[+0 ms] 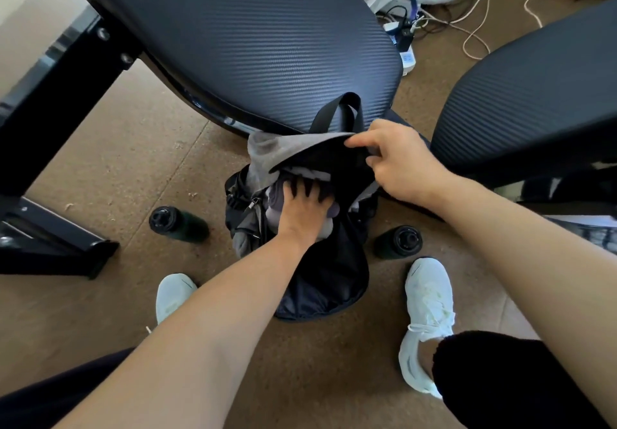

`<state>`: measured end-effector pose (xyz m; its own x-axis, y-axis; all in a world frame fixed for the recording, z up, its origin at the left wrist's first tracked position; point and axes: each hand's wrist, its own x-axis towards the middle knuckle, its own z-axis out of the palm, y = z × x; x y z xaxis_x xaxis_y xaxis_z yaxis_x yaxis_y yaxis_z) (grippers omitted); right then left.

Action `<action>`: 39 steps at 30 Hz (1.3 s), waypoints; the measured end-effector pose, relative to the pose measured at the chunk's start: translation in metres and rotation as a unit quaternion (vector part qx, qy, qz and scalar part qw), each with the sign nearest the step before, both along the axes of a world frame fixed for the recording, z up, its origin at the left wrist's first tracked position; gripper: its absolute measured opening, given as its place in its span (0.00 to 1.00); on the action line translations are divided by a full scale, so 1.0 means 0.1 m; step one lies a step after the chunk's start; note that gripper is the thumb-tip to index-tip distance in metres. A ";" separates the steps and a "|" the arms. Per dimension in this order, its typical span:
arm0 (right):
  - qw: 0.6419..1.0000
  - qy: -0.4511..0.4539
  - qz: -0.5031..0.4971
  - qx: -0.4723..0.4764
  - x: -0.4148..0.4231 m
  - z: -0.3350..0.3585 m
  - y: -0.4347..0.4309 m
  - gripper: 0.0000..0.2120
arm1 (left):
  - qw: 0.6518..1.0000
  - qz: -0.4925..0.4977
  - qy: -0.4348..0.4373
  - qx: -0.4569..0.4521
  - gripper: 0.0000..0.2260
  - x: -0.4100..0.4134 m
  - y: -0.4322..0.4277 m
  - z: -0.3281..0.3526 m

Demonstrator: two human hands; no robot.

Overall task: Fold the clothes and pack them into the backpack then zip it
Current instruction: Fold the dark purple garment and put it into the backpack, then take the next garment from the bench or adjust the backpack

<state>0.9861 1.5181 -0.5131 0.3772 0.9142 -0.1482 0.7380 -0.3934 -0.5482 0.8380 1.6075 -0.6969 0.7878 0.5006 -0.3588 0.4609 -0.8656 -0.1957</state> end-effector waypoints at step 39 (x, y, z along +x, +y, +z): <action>0.997 -0.048 0.049 0.037 -0.15 0.33 0.04 0.26 | 0.923 0.027 -0.359 -0.136 0.20 -1.24 0.11 2.09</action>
